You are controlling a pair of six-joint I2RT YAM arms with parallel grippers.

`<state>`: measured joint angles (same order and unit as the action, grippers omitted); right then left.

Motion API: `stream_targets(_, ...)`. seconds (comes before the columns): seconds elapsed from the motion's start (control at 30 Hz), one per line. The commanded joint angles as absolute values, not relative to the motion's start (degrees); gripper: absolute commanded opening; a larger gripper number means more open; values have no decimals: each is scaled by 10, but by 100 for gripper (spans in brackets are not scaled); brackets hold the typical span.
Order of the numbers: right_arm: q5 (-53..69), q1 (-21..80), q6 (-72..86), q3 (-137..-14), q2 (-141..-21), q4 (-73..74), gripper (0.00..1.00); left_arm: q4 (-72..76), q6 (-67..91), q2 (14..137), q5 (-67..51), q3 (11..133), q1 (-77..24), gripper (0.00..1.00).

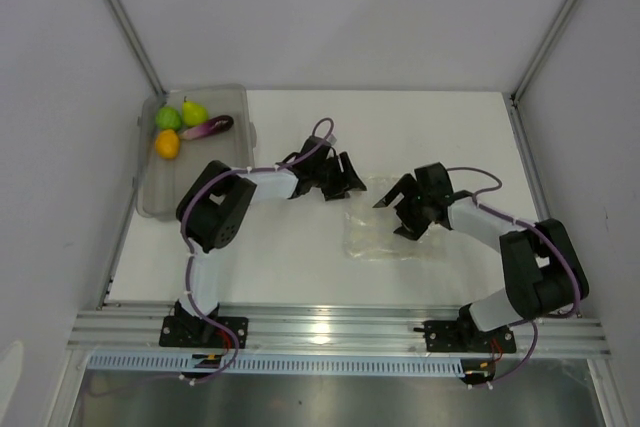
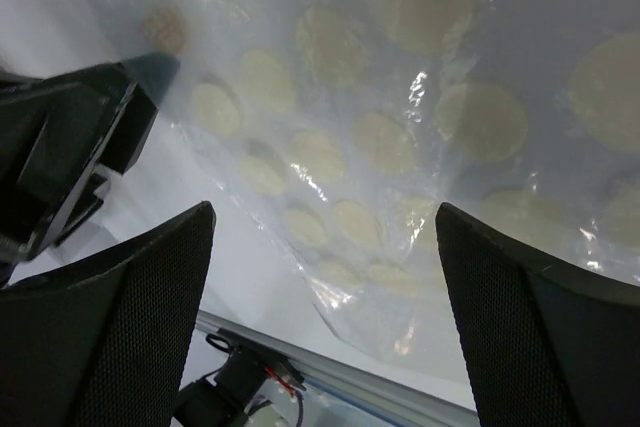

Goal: Place the food in the zip-top bag and seal the zipper
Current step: Pick up the zipper food storage bag at the center of the board.

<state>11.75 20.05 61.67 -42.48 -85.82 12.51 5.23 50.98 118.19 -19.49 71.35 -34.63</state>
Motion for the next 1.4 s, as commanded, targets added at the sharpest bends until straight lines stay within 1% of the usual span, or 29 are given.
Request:
stream_targets(0.0, 127, 203, 606, -418, -815, 131, 93, 47, 504, 1166, -188, 706, -342, 64)
stream_targets(0.13, 138, 203, 602, -419, -822, 126, 93, 59, 507, 1172, -195, 708, -341, 61)
stream_targets(0.23, 156, 204, 603, -423, -836, 118, 93, 61, 510, 1173, -193, 709, -342, 57)
stream_targets(0.33, 149, 204, 597, -428, -833, 126, 93, 70, 507, 1178, -208, 715, -341, 38)
stream_targets(0.37, 149, 203, 597, -429, -833, 127, 93, 72, 506, 1179, -210, 715, -342, 30)
stream_targets(0.4, 149, 203, 593, -433, -830, 134, 93, 73, 505, 1179, -212, 715, -342, 24)
stream_targets(0.43, 149, 201, 592, -437, -829, 139, 94, 75, 504, 1180, -214, 714, -342, 10)
stream_targets(0.47, 149, 200, 590, -439, -824, 144, 94, 75, 503, 1180, -216, 715, -340, 4)
stream_targets(0.5, 148, 196, 588, -445, -820, 156, 94, 76, 504, 1180, -218, 711, -339, 1)
stream_targets(0.63, 123, 185, 561, -466, -767, 214, 95, 112, 499, 1151, -224, 674, -335, 1)
stream_targets(0.67, 120, 180, 544, -469, -755, 228, 95, 118, 492, 1129, -226, 666, -333, 1)
stream_targets(0.73, 113, 162, 528, -478, -727, 266, 95, 147, 464, 1099, -228, 632, -334, 1)
stream_targets(0.77, 104, 158, 512, -482, -698, 296, 95, 161, 447, 1062, -234, 592, -334, 1)
stream_targets(0.87, 85, 145, 487, -510, -655, 347, 95, 231, 417, 998, -249, 528, -336, 1)
stream_targets(0.97, 48, 143, 470, -547, -640, 431, 94, 244, 340, 894, -244, 475, -345, 1)
stream_targets(1.07, 20, 161, 499, -569, -630, 467, 95, 227, 299, 840, -221, 444, -359, 1)
stream_targets(1.13, 13, 177, 512, -596, -630, 486, 99, 215, 265, 790, -201, 432, -368, 1)
stream_targets(1.17, 10, 191, 516, -605, -633, 494, 99, 214, 249, 774, -194, 421, -382, 1)
stream_targets(1.27, 21, 193, 518, -647, -661, 535, 99, 208, 173, 717, -163, 406, -416, 0)
stream_targets(1.37, 61, 195, 533, -674, -679, 536, 99, 171, 136, 687, -137, 411, -442, 1)
